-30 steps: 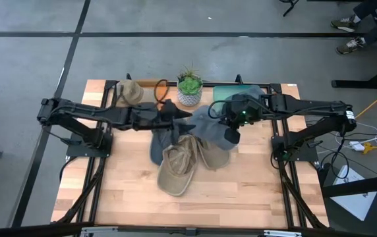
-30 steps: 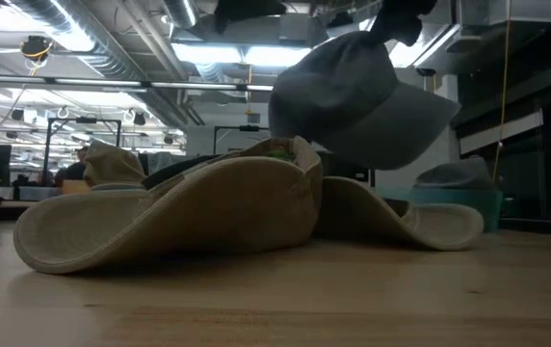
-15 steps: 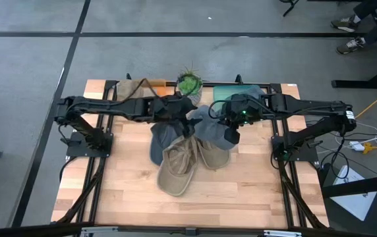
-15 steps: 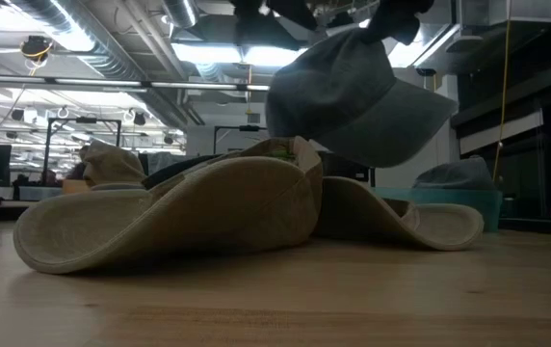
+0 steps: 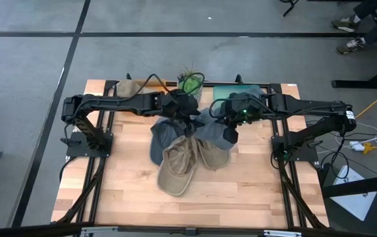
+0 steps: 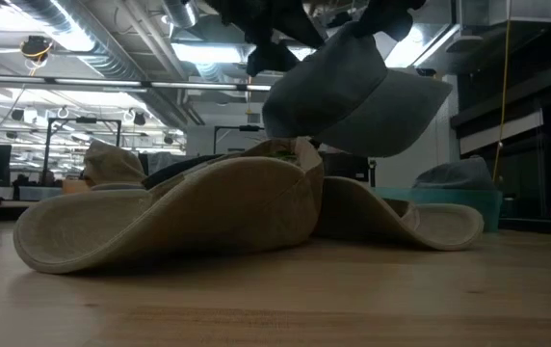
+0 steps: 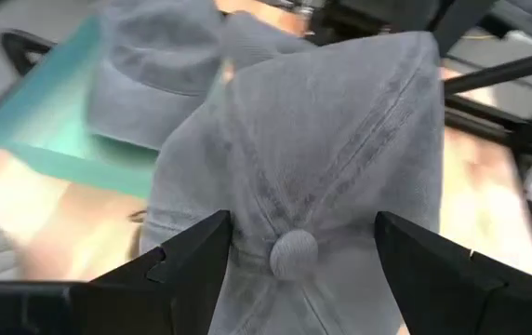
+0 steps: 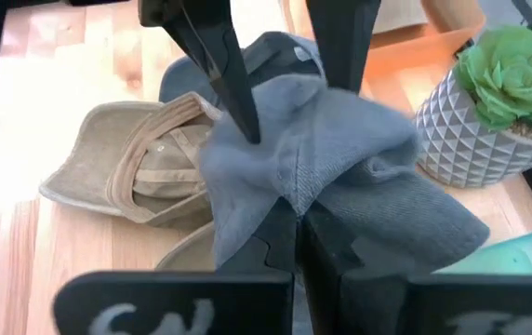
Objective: Pick & Place hat
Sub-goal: Put the right gray cap into the green bin
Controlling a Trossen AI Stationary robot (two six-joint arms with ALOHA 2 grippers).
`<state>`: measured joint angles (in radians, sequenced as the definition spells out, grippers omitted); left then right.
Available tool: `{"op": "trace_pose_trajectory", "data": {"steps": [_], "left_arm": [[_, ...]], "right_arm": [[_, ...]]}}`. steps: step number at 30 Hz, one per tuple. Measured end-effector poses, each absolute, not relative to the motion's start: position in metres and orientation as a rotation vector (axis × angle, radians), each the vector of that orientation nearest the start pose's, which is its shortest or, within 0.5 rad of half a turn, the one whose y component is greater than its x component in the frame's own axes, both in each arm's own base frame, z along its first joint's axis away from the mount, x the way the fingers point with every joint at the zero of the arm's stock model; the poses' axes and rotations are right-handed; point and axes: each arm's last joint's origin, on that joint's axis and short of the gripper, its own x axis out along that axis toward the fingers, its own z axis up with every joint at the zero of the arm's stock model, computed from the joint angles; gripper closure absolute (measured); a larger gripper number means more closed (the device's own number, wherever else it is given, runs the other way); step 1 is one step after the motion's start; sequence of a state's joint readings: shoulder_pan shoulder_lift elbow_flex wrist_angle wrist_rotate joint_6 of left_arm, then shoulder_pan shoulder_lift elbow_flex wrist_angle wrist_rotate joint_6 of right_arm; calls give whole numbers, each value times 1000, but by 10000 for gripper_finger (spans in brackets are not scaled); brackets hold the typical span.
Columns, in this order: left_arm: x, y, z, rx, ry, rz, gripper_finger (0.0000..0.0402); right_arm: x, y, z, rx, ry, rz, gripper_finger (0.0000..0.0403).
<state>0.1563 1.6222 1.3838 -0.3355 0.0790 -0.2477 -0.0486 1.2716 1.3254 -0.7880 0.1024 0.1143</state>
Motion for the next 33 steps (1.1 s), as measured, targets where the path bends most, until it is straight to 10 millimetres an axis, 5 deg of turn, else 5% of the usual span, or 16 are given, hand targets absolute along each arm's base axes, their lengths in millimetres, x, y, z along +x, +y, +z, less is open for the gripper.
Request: {"op": "trace_pose_trajectory", "data": {"steps": [8,21,33], "left_arm": [[363,69,315,-357,549,12,177],[361,72,316,-385,547,-97,378],[354,68,326,-414,526,-209,378]], "right_arm": [[255,-15,365,72,717,-178,397],[255,-15,365,72,717,-178,395],[255,-15,365,77,719,-179,377]]}}
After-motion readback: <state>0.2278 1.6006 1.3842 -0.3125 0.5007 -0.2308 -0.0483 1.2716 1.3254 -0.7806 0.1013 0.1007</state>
